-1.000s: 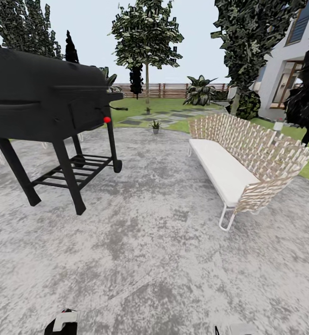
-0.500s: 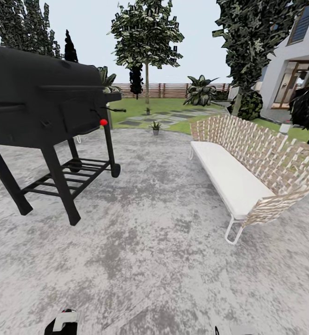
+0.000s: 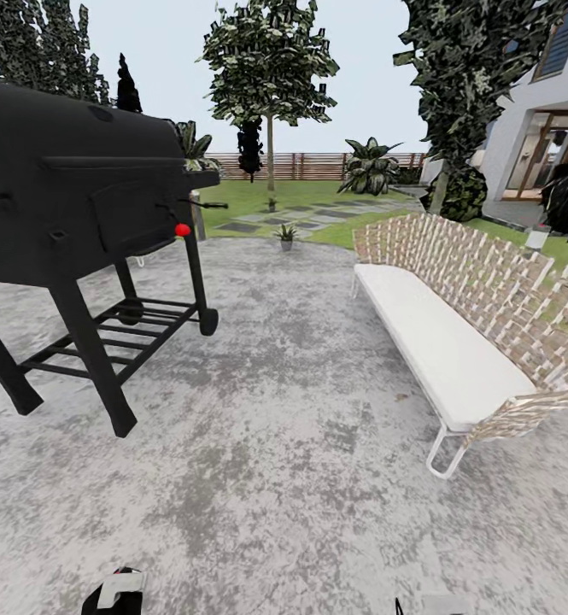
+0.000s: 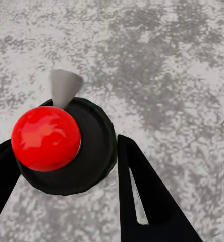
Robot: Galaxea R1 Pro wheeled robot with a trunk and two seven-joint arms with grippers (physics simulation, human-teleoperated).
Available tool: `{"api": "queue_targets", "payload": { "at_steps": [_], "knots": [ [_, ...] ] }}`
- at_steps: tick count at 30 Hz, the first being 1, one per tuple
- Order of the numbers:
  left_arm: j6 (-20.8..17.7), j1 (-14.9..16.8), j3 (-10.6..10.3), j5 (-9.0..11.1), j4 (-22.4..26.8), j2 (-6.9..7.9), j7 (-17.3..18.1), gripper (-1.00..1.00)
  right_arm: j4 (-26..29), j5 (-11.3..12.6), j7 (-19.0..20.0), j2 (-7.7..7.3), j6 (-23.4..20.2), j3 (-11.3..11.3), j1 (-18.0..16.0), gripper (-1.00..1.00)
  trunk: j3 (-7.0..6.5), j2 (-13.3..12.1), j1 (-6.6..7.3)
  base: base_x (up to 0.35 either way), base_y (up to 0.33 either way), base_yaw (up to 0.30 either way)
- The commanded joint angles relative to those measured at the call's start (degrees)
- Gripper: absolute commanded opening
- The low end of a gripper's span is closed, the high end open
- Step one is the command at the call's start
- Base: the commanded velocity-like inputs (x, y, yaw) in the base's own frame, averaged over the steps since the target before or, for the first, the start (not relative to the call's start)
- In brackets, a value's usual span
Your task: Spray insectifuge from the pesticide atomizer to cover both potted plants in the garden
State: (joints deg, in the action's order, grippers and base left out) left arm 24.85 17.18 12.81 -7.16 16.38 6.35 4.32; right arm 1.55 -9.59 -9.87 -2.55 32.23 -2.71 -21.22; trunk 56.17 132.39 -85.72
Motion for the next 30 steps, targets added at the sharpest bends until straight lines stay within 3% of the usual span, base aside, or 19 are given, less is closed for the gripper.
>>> {"api": "queue_targets", "payload": {
  "at_steps": [1,23,30],
  "knots": [
    [0.2,0.0,0.5,-0.6,0.0,-0.03,0.2,-1.00,-0.1,-0.6,-0.3,0.00,0.1,-0.3,0.0,1.00,0.05,0.0,-0.02,0.340,0.000,0.000],
    [0.2,0.0,0.3,-1.0,-0.6,-0.20,0.4,-1.00,0.4,-0.5,0.0,0.36,0.6,0.0,0.0,1.00,0.05,0.0,-0.02,0.340,0.000,0.000],
    [0.2,0.0,0.3,-1.1,-1.7,-0.19,0.4,-1.00,5.8,-0.5,0.1,1.57,1.5,-0.4,0.0,1.00,0.05,0.0,-0.02,0.340,0.000,0.000]
  ]
}}
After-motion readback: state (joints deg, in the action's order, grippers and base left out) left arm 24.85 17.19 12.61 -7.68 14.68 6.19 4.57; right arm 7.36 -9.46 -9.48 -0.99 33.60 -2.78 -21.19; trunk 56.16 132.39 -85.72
